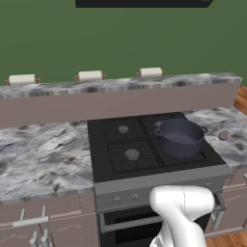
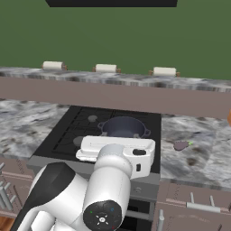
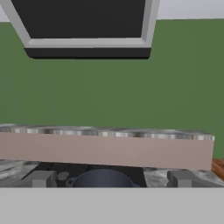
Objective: Turn on the burner for the pot on the stove. Wait thirty seconds for the pot to heat up. Then add the eggplant to the pot.
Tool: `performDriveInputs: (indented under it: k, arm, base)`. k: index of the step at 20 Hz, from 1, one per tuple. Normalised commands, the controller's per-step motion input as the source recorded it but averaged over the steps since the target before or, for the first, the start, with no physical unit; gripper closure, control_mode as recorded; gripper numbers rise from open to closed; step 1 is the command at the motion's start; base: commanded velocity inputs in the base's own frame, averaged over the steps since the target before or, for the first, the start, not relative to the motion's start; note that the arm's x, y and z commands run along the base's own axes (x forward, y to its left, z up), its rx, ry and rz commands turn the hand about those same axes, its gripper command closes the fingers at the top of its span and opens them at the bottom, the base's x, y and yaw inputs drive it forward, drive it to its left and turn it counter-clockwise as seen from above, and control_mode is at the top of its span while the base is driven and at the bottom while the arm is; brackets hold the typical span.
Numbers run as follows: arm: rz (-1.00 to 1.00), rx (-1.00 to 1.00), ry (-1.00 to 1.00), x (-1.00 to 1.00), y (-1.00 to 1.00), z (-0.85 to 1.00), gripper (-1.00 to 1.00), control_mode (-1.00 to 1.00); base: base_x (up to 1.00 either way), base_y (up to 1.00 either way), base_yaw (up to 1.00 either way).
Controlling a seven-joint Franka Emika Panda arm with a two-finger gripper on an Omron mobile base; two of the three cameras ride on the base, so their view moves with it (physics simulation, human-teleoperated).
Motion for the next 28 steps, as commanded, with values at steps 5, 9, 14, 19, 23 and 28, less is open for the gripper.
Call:
performDriveInputs:
  k: [5,9,14,19,23,28]
  arm:
    - [0.00,0.00,0.00,0.00,0.00,0.00,-1.00,-1.00]
    - [0.00,0.00,0.00,0.00,0.00,0.00,-1.00,-1.00]
    - [0.00,0.00,0.00,0.00,0.00,0.00,-1.00,-1.00]
    - [0.00,0.00,0.00,0.00,0.00,0.00,-1.00,-1.00]
    - [0.00,0.00,0.00,0.00,0.00,0.00,-1.00,-1.00]
    - [0.00,0.00,0.00,0.00,0.00,0.00,-1.00,-1.00]
  base:
    - [0.00,0.00,0.00]
    - [0.00,0.00,0.00]
    - [0.00,0.00,0.00]
    - [0.00,0.00,0.00]
    - [0.00,0.00,0.00]
    - [0.00,0.00,0.00]
